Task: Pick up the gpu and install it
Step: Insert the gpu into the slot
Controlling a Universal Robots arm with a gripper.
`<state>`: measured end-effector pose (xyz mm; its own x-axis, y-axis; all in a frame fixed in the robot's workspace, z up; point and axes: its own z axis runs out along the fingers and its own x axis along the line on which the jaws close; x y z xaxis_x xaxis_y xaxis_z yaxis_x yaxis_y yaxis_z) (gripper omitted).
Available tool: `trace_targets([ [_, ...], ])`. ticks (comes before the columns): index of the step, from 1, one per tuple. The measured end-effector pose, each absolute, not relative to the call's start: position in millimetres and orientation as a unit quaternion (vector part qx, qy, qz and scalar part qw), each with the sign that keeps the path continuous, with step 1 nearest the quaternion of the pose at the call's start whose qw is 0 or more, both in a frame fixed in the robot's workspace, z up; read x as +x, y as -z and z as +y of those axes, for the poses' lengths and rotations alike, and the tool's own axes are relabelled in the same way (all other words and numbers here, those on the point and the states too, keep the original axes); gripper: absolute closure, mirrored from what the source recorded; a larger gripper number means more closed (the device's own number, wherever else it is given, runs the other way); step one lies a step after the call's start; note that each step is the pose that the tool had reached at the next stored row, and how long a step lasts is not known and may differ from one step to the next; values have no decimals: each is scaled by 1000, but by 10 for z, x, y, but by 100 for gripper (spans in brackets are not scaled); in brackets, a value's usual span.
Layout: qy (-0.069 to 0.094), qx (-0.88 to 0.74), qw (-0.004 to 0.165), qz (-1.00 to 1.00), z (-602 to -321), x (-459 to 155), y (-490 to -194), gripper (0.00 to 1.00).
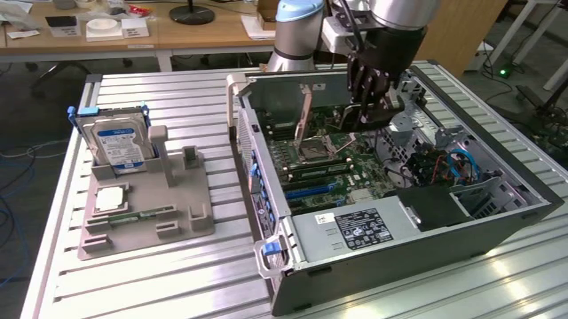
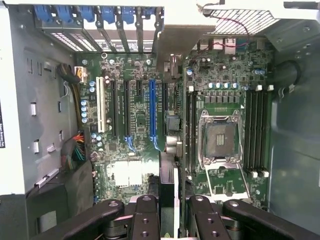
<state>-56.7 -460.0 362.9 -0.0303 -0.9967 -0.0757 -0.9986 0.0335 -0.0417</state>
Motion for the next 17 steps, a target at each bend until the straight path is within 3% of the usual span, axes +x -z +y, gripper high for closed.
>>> trace_targets([
  [17, -11, -695, 42, 718, -4666, -567, -3318, 73],
])
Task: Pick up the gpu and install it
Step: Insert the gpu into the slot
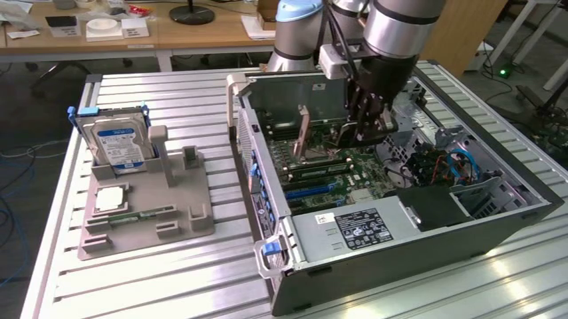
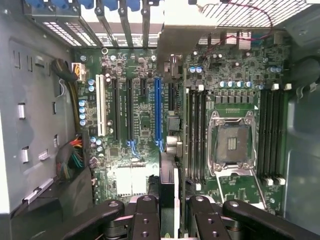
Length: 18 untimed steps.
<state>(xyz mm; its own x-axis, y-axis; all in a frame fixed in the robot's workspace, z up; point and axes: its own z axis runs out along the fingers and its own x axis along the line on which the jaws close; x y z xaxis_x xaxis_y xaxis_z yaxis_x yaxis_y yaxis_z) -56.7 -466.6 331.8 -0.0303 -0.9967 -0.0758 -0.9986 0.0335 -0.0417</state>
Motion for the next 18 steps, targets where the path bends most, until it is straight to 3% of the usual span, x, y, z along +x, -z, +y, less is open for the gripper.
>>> trace_targets([
  [18, -11, -695, 40, 718, -4686, -592, -3000, 73],
])
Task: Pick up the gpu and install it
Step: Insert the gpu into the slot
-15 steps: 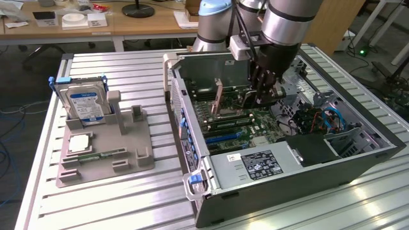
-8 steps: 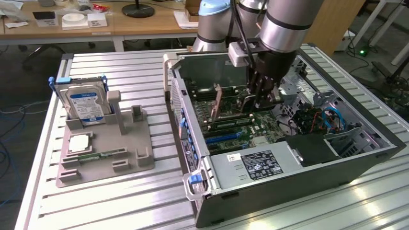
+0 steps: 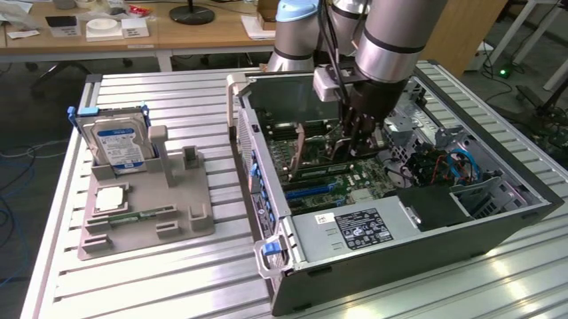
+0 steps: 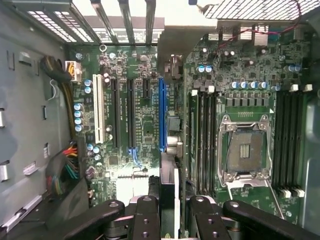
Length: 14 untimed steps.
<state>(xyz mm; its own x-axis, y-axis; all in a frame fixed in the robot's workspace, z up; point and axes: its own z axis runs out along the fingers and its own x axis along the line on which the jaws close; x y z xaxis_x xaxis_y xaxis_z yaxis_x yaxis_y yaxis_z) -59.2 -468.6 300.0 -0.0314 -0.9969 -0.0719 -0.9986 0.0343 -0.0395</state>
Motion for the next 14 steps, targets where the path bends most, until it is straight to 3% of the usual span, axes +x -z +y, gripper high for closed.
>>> trace_targets([
  [14, -6, -692, 35, 721, -4642, -706, -2806, 73],
])
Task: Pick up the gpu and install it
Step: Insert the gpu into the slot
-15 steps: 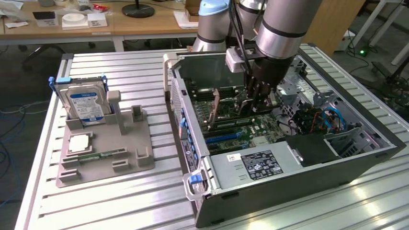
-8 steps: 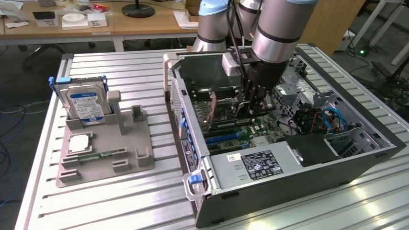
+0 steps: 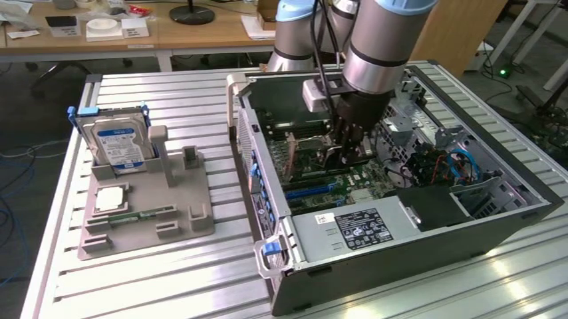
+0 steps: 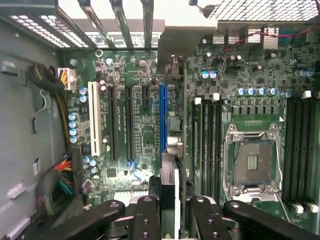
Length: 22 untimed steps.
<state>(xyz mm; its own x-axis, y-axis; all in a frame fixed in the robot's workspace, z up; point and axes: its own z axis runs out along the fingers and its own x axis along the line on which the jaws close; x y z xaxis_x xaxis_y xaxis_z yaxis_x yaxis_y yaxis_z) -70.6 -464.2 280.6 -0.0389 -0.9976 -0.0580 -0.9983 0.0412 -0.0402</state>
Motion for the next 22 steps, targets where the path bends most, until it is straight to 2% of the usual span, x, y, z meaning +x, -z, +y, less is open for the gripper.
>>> trace_targets([
  [22, -5, -692, 28, 721, -4650, -885, -2551, 73],
])
